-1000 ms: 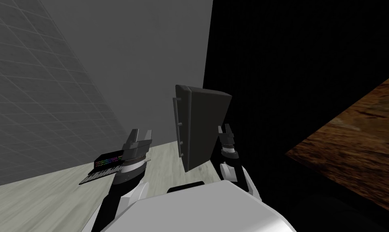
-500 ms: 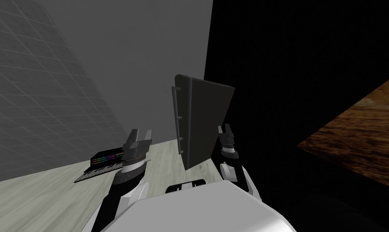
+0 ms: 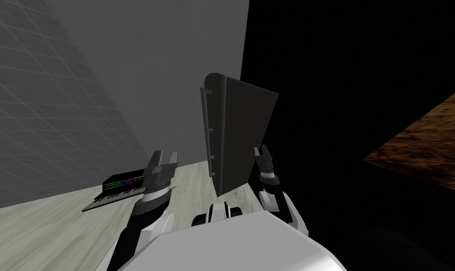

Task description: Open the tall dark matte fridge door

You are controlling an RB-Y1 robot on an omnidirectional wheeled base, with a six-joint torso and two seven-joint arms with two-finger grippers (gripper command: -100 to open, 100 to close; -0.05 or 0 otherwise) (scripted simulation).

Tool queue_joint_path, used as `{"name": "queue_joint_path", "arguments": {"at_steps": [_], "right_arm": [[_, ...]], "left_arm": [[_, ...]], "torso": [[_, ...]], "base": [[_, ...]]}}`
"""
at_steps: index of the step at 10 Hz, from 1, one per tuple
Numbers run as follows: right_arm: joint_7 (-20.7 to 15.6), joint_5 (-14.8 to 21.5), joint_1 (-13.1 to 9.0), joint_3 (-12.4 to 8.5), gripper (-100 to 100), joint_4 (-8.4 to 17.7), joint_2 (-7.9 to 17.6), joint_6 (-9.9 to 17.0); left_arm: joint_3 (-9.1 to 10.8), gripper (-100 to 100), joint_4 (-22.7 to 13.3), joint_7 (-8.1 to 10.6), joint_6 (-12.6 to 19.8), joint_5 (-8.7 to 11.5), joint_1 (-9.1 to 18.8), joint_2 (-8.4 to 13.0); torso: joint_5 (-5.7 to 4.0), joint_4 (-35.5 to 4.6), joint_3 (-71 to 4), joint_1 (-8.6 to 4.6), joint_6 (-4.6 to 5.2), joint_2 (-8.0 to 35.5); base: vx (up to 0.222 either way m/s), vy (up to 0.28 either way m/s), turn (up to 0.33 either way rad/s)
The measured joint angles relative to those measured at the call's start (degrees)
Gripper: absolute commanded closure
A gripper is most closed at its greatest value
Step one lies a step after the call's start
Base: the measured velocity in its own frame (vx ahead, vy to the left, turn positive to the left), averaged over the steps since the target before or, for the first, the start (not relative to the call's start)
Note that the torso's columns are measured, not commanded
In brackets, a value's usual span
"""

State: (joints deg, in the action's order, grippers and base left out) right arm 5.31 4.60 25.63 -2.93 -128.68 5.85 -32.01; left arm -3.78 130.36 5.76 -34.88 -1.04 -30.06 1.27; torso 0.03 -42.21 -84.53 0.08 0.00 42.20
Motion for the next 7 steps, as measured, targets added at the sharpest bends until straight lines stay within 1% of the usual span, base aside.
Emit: {"name": "queue_joint_path", "arguments": {"at_steps": [3,4,7], "right_arm": [[-1.3,1.3,-0.7,-1.4,-100,2.0,5.3,-0.4],[-1.6,1.5,-0.9,-1.6,-100,2.4,6.6,-0.4],[-2.9,2.7,-1.7,-2.9,-100,4.2,11.6,-0.5]], "left_arm": [[0.00,0,0.0,0.00,0.0,0.0,0.0,0.0],[0.00,0,0.0,0.00,0.0,0.0,0.0,0.0],[0.00,0,0.0,0.00,0.0,0.0,0.0,0.0]], "torso": [[-0.01,-0.1,-0.1,-0.02,0.00,0.1],[-0.04,-0.1,0.0,-0.15,0.00,0.1],[-0.02,-0.1,0.0,-0.08,0.01,0.1]], "base": [[0.014,0.074,-0.001],[0.010,0.055,0.002],[0.006,0.067,-0.001]]}}
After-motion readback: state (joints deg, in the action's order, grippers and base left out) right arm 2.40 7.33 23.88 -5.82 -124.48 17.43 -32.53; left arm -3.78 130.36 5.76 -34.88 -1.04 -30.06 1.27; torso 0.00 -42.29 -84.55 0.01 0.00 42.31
